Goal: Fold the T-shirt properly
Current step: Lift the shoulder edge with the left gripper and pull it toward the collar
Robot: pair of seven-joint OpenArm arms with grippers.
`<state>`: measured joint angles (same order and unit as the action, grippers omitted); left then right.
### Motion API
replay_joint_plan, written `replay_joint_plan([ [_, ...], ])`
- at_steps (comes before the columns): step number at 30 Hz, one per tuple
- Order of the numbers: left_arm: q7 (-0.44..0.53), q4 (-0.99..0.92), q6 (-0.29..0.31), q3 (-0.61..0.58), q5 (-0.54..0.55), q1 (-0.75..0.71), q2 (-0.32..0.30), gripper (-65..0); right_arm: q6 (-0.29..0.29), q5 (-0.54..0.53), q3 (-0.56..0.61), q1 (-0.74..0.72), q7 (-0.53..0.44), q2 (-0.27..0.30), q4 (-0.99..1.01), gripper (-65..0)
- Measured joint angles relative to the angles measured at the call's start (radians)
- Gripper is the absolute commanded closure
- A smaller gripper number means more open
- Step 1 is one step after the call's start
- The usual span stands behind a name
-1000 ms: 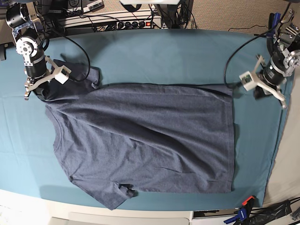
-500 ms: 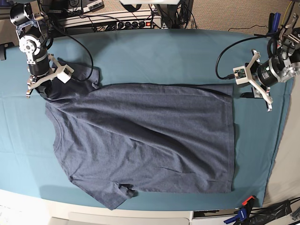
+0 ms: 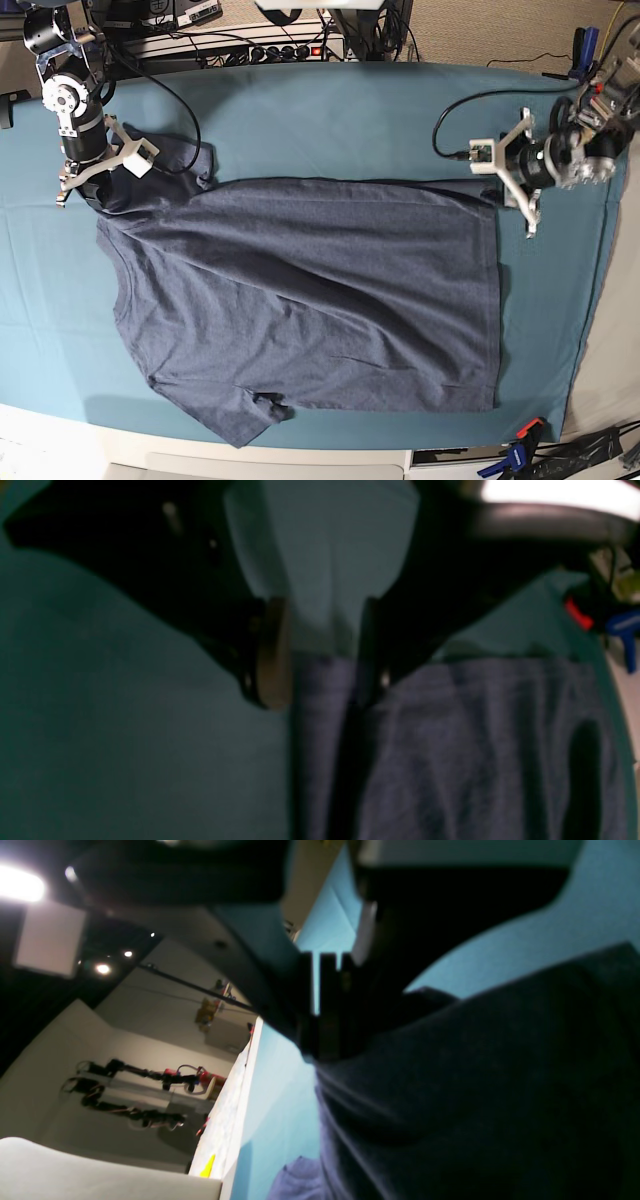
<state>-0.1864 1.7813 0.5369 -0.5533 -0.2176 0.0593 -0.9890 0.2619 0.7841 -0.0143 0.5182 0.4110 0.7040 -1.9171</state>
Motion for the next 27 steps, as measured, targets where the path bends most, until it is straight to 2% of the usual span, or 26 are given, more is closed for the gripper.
replay_joint_plan([
  [4, -0.042, -0.008, 0.004, -0.079, 0.069, 0.120, -0.001, -23.4, 0.000, 0.000, 0.000, 0.000, 0.000, 0.000, 0.000, 0.0],
  [10, -0.042, -0.008, 0.052, -0.158, 0.145, 0.230, -0.002, -23.2, 0.000, 0.000, 0.000, 0.000, 0.000, 0.000, 0.000, 0.0],
  [13, -0.039, -0.050, 0.056, -0.249, 0.149, 0.284, 0.005, -23.2, -0.001, 0.000, 0.000, 0.000, 0.000, 0.000, 0.000, 0.0],
  [19, -0.036, -0.180, 0.073, -0.413, 0.117, 0.401, 0.079, -23.2, -0.001, 0.000, 0.000, 0.000, 0.000, 0.000, 0.000, 0.0],
  [23, -0.042, -0.203, 0.059, -0.447, 0.106, 0.446, 0.128, -23.2, -0.001, 0.000, 0.000, 0.000, 0.000, 0.000, 0.000, 0.0],
  [27, -0.045, -0.204, 0.085, -0.453, 0.106, 0.470, 0.127, -20.5, 0.001, 0.001, 0.000, 0.000, 0.001, 0.000, 0.000, 0.0],
])
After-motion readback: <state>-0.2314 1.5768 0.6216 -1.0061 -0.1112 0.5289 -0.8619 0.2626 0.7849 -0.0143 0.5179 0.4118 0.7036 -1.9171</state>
